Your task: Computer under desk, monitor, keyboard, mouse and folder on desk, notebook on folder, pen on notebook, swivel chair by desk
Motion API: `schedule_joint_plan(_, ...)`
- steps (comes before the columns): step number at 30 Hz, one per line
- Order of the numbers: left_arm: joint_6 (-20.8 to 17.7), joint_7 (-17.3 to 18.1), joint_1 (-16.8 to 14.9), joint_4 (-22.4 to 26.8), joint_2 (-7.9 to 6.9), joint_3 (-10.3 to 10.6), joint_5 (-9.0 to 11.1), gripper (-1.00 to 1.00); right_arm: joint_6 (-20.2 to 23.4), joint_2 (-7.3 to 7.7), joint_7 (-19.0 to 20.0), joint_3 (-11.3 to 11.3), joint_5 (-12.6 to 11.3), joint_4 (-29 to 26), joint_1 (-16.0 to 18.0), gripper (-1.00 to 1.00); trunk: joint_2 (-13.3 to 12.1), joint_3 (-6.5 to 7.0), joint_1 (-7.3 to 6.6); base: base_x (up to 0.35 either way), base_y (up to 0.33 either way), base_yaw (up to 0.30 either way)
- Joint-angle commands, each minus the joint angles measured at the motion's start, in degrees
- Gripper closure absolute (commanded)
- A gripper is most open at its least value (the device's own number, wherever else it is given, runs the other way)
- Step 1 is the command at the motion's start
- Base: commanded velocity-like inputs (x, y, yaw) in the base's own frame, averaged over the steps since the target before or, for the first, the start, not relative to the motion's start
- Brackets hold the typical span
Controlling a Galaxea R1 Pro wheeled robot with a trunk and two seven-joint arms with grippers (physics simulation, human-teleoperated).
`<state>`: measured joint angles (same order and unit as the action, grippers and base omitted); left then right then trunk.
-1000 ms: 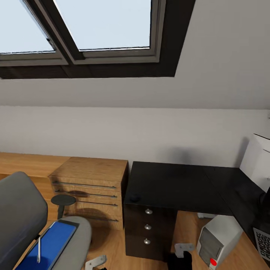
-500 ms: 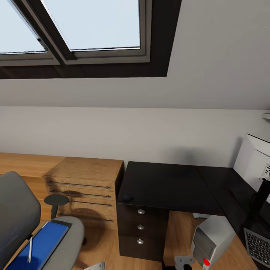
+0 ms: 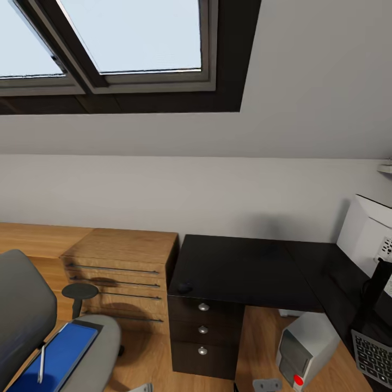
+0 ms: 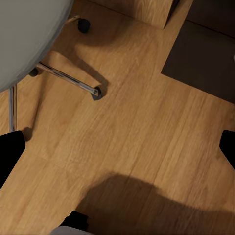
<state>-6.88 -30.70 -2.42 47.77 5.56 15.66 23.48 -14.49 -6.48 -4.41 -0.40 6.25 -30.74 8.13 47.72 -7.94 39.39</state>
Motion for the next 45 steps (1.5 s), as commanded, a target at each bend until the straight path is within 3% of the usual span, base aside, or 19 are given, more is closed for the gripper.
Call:
schedule_joint_plan(1,-0.24,-0.42,-0.04,0.09,-0.04,0.18,0.28,-1.00,-0.15,-0.02,-0.36,-0.04,0.60,0.08,0.05,-1.00,0.07,-0.07,0.01,0.000,0.000,-0.073)
schedule_joint_plan(32,-0.24,-0.42,-0.05,-1.18,-0.09,0.24,0.25,-1.00,-2.09,-0.02,-0.05,-0.12,0.51,0.29,0.05,-1.00,0.07,0.36,0.01,0.000,0.000,-0.045)
schedule_joint_plan(45,-0.24,-0.42,-0.05,-1.19,-0.14,0.20,0.19,-1.00,-2.12,0.00,-0.07,-0.15,0.43,0.32,0.05,-1.00,0.07,0.70,0.01,0.000,0.000,-0.194)
